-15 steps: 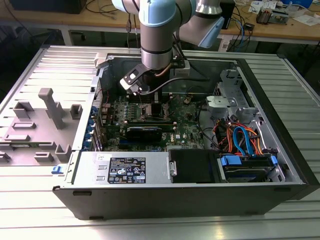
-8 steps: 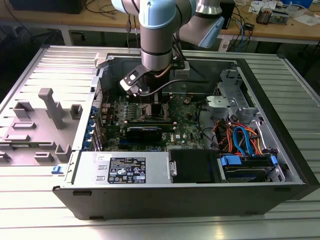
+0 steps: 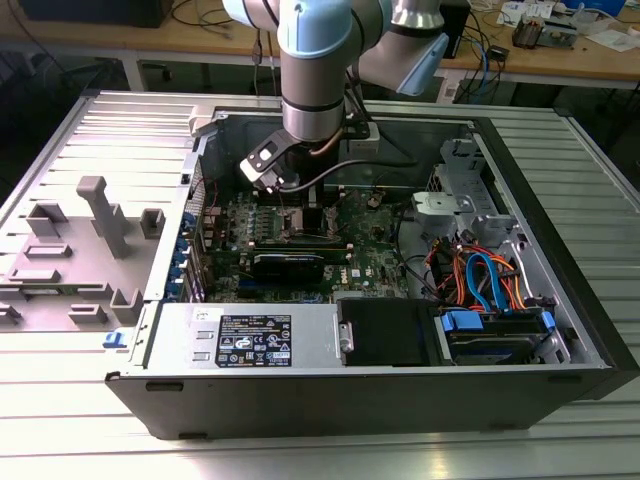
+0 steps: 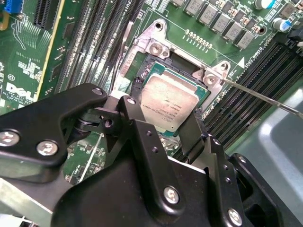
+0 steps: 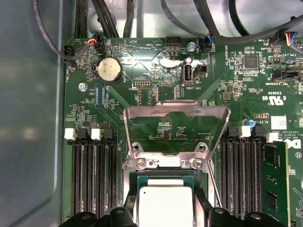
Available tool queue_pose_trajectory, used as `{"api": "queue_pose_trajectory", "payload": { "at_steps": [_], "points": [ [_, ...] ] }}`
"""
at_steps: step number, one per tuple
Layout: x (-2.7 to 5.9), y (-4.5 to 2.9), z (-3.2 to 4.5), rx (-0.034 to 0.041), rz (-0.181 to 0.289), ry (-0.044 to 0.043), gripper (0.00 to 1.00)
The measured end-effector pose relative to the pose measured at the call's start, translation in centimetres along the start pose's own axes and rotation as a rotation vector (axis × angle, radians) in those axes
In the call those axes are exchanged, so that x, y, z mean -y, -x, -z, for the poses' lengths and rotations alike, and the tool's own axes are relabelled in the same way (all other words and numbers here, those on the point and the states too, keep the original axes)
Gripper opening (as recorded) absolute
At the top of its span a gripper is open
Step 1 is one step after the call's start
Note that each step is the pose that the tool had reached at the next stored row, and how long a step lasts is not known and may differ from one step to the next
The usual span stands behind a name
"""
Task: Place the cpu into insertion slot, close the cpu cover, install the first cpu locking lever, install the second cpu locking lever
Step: 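Place the cpu into insertion slot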
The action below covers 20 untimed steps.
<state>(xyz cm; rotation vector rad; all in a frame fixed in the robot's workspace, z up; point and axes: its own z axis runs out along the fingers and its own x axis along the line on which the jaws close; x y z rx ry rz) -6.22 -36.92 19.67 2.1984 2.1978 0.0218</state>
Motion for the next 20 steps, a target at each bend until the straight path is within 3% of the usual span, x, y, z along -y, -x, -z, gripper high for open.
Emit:
{"api": "queue_pose_trajectory", "payload": {
  "at_steps": [3, 20],
  "points": [
    [0.01, 0.02, 0.02, 0.0148, 0.0, -0.0004, 0.55],
    [-0.12, 0.03, 0.01, 0.0148, -0.002, -0.0005, 0.55]
  ]
}}
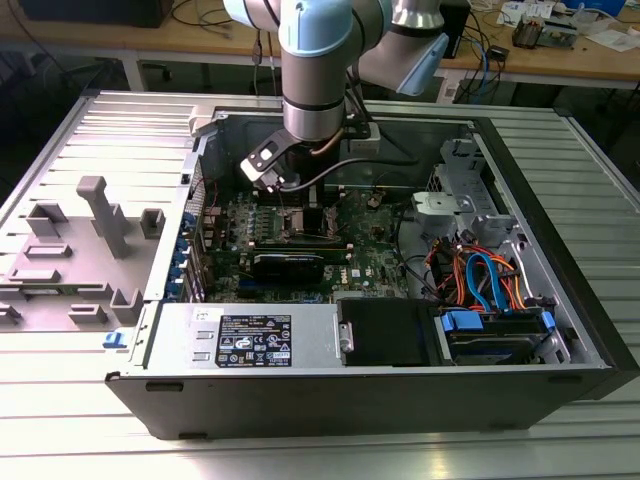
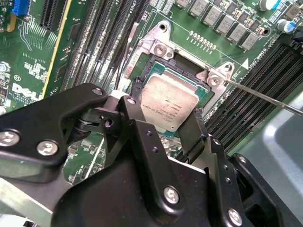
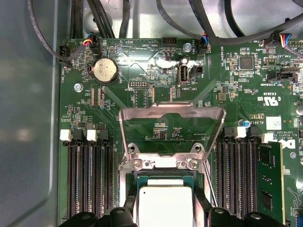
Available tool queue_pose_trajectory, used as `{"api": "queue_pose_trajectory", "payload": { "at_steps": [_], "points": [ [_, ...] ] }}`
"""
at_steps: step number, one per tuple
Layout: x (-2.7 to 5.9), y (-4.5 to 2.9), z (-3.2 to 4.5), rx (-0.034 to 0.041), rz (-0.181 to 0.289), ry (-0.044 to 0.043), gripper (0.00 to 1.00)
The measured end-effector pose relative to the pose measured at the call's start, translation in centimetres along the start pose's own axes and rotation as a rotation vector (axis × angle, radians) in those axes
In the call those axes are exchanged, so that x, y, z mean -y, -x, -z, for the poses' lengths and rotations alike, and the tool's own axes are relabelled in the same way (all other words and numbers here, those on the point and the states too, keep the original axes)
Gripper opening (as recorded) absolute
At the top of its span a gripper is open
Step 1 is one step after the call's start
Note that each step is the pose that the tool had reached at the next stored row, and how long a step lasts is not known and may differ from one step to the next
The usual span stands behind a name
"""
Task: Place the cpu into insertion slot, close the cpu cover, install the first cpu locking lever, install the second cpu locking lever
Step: 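Place the cpu into insertion slot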
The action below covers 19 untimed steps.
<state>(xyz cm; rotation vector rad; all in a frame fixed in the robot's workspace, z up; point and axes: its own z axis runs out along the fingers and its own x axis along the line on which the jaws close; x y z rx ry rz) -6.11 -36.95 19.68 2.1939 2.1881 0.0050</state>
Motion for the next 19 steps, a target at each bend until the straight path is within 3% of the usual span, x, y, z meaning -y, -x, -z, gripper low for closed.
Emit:
{"api": "queue_pose_trajectory", "payload": {
  "at_steps": [13, 15, 19],
  "points": [
    [0.0, 0.31, -0.1, 0.0, -0.001, -0.0002, 0.55],
    [0.0, 0.33, -0.1, -0.0002, -0.001, 0.0001, 0.6],
    [0.0, 0.29, -0.12, 0.0003, -0.001, 0.0, 0.6]
  ]
}}
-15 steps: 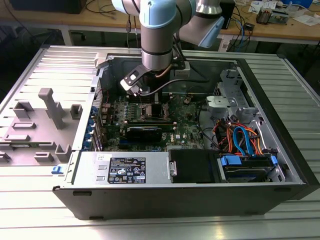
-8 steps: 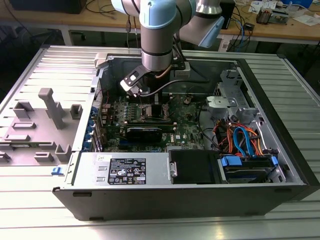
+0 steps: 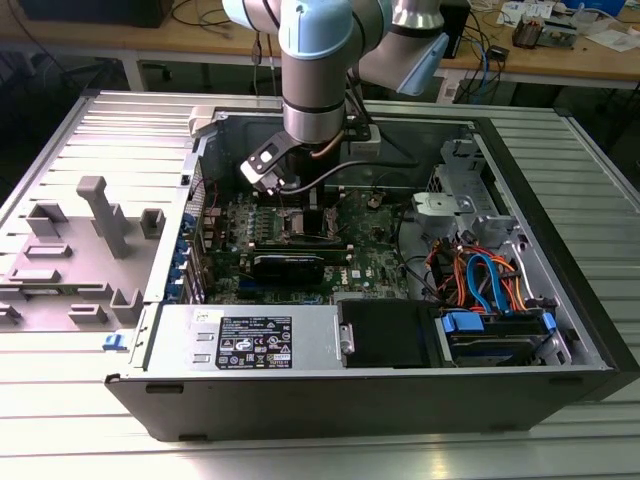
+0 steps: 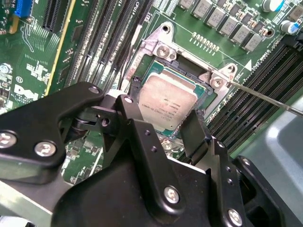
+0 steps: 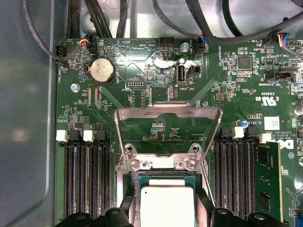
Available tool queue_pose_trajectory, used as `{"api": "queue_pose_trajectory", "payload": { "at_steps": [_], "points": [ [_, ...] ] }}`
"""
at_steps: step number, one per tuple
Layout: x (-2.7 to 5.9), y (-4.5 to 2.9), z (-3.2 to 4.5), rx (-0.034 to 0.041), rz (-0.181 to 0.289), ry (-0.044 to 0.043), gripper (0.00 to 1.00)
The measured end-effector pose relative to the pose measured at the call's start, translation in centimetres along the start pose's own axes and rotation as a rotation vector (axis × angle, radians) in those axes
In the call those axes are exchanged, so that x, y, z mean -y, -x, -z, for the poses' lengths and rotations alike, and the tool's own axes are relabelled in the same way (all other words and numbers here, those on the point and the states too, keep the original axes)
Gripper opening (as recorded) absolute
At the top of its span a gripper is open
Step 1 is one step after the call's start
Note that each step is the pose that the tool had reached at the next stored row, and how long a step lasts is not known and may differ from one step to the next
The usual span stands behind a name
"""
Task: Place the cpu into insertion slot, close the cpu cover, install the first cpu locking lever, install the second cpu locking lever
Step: 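Place the cpu into insertion slot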
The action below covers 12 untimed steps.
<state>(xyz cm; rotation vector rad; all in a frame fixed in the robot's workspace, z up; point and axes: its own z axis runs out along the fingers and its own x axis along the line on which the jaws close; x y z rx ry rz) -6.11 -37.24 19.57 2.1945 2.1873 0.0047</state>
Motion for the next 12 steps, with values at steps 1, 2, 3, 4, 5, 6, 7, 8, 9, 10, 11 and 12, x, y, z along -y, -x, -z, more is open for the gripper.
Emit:
{"api": "queue_pose_trajectory", "payload": {
  "at_steps": [1, 2, 3, 4, 5, 6, 7, 8, 9, 10, 11, 12],
  "points": [
    [0.0, -0.04, 0.0, 0.0003, 0.0, 0.0, 0.6],
    [-0.01, -0.08, 0.0, -0.0001, 0.0, -0.0001, 0.6],
    [-0.01, -0.14, -0.01, 0.0, 0.0, 0.0001, 0.6],
    [-0.02, -0.21, -0.03, -0.0004, 0.0, 0.0001, 0.6],
    [-0.02, -0.25, -0.03, -0.0003, 0.0, 0.0002, 0.6],
    [-0.03, -0.29, -0.04, -0.0003, 0.0, 0.0001, 0.6],
    [-0.03, -0.31, -0.05, -0.0003, 0.0, 0.0001, 0.6],
    [-0.02, -0.32, -0.05, -0.0001, 0.0, 0.0, 0.6],
    [-0.02, -0.34, -0.07, 0.0001, 0.0, 0.0, 0.6],
    [-0.05, -0.4, -0.11, 0.0003, 0.0, -0.0002, 0.6],
    [-0.05, -0.43, -0.16, 0.0004, 0.0, -0.0002, 0.6],
    [-0.06, -0.47, -0.23, 0.0001, 0.0, -0.0001, 0.6]
  ]
}}
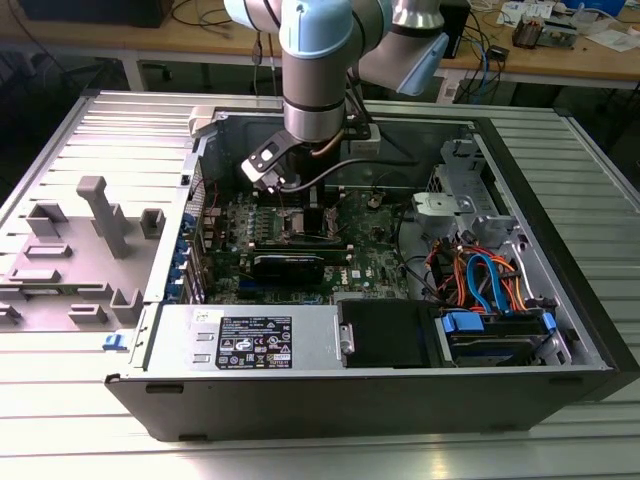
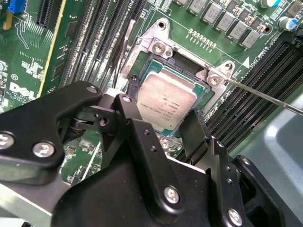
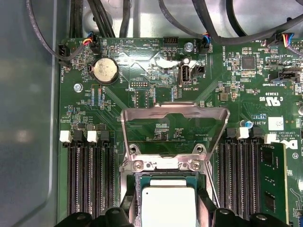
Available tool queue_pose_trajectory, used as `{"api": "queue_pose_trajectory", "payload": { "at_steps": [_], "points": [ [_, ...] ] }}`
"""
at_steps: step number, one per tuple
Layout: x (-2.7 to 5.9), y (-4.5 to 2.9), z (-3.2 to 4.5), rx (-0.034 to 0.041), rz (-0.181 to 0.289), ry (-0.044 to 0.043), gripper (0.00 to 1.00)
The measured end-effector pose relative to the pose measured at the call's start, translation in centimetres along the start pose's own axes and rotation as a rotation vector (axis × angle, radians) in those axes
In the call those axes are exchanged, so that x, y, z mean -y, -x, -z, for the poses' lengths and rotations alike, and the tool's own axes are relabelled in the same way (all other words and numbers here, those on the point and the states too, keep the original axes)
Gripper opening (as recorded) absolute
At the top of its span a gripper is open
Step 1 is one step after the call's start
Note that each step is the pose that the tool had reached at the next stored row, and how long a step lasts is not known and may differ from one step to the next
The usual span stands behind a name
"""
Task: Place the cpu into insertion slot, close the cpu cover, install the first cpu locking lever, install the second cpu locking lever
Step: 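Place the cpu into insertion slot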
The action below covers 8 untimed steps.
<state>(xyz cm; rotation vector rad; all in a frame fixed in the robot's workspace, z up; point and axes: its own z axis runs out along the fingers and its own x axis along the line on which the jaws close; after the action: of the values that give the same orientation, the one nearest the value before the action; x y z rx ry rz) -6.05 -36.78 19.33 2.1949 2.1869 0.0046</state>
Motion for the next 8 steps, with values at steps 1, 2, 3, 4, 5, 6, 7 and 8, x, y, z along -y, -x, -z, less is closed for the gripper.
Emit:
{"api": "queue_pose_trajectory", "payload": {
  "at_steps": [1, 2, 3, 4, 5, 6, 7, 8],
  "points": [
    [0.01, 0.0, -0.04, 0.0001, 0.0, -0.0002, 0.6],
    [0.01, -0.01, -0.06, 0.0006, 0.0, -0.0004, 0.6],
    [0.01, -0.01, -0.1, 0.0009, 0.0, -0.0005, 0.6],
    [0.03, 0.01, -0.09, 0.0017, 0.0, -0.0007, 0.6],
    [0.03, 0.01, -0.09, 0.0018, 0.0, -0.0008, 0.6],
    [0.03, 0.01, -0.09, 0.0018, 0.0, -0.0008, 0.6],
    [0.03, 0.01, -0.09, 0.0019, 0.0, -0.0007, 0.6],
    [0.03, 0.02, -0.08, 0.0021, 0.0, -0.0008, 0.61]
  ]
}}
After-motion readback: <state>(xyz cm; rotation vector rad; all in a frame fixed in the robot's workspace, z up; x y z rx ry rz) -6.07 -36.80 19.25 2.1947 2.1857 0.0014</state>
